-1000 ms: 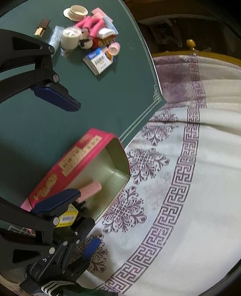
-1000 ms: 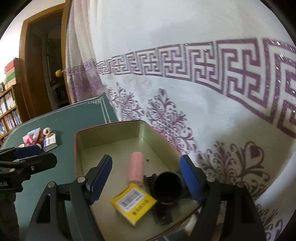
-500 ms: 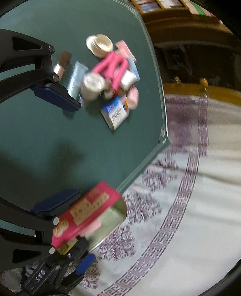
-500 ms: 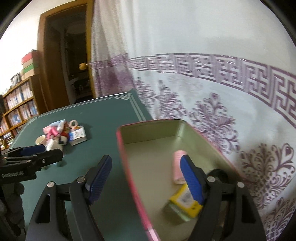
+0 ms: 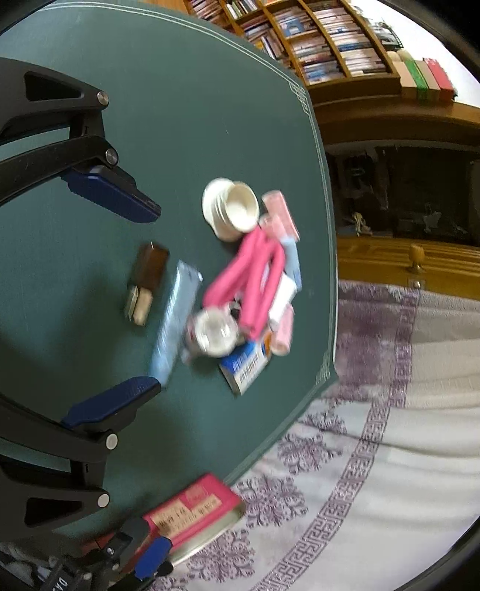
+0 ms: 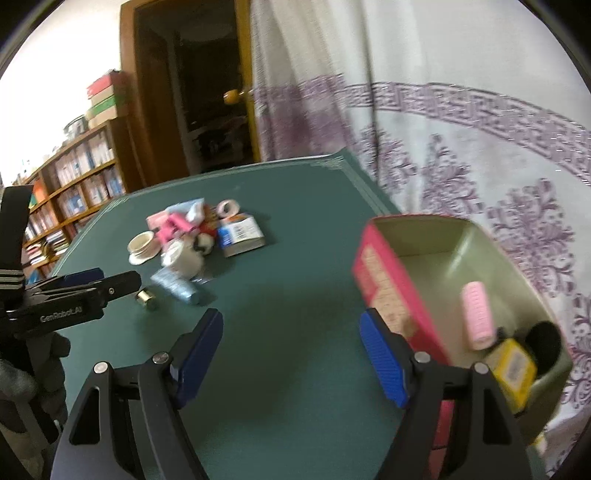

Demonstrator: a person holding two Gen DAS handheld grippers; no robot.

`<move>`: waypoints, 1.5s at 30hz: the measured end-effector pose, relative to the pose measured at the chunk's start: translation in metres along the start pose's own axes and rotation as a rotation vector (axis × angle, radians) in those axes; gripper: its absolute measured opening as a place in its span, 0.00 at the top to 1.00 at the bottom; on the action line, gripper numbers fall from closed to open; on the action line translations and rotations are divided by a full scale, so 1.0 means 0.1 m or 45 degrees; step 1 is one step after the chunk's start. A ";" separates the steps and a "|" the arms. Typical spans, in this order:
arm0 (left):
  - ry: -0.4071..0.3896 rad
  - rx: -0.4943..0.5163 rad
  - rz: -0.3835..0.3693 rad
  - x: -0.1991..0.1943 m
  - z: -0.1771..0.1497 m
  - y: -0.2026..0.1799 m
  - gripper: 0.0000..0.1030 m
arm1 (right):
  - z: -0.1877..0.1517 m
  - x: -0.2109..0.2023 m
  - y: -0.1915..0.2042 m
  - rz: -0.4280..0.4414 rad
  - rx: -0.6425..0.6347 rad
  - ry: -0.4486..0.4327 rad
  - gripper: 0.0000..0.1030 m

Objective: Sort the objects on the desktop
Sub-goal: 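Return both tools to the pile and grasp the brown bottle with the left tool, then grasp the blue tube with the right tool while the left tool holds the brown bottle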

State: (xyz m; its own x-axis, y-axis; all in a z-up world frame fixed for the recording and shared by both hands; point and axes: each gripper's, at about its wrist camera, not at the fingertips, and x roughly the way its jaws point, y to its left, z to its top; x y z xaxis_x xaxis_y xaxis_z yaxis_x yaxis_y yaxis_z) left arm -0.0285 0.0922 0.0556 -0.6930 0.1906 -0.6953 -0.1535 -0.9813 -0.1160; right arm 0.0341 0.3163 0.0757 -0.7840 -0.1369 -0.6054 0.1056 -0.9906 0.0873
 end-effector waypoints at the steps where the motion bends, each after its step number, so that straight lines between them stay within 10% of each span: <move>1: 0.010 -0.004 0.007 0.02 -0.01 0.06 0.16 | -0.01 0.04 0.04 0.013 -0.003 0.011 0.22; 21: 0.131 0.200 -0.014 0.50 -0.03 0.03 0.16 | -0.15 0.47 0.27 0.100 -0.021 0.166 0.22; 24: 0.158 0.199 -0.022 0.58 -0.03 0.04 0.16 | -0.15 0.49 0.28 0.105 -0.022 0.179 0.22; 26: 0.152 0.191 -0.037 0.57 -0.03 0.07 0.39 | -0.14 0.51 0.29 0.110 -0.022 0.187 0.22; 40: 0.057 0.052 -0.082 0.31 -0.06 0.31 0.40 | 0.16 0.76 0.72 0.243 -0.173 0.219 0.22; 45: 0.064 -0.039 -0.087 0.32 -0.06 0.43 0.40 | 0.27 1.06 0.88 0.261 -0.226 0.280 0.43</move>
State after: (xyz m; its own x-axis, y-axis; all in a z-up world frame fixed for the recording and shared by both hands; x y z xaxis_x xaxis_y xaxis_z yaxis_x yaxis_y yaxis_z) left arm -0.0532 0.0555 0.0240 -0.6453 0.2562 -0.7197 -0.1770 -0.9666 -0.1854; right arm -0.0559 0.2147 0.0407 -0.5871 -0.3113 -0.7473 0.3670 -0.9251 0.0971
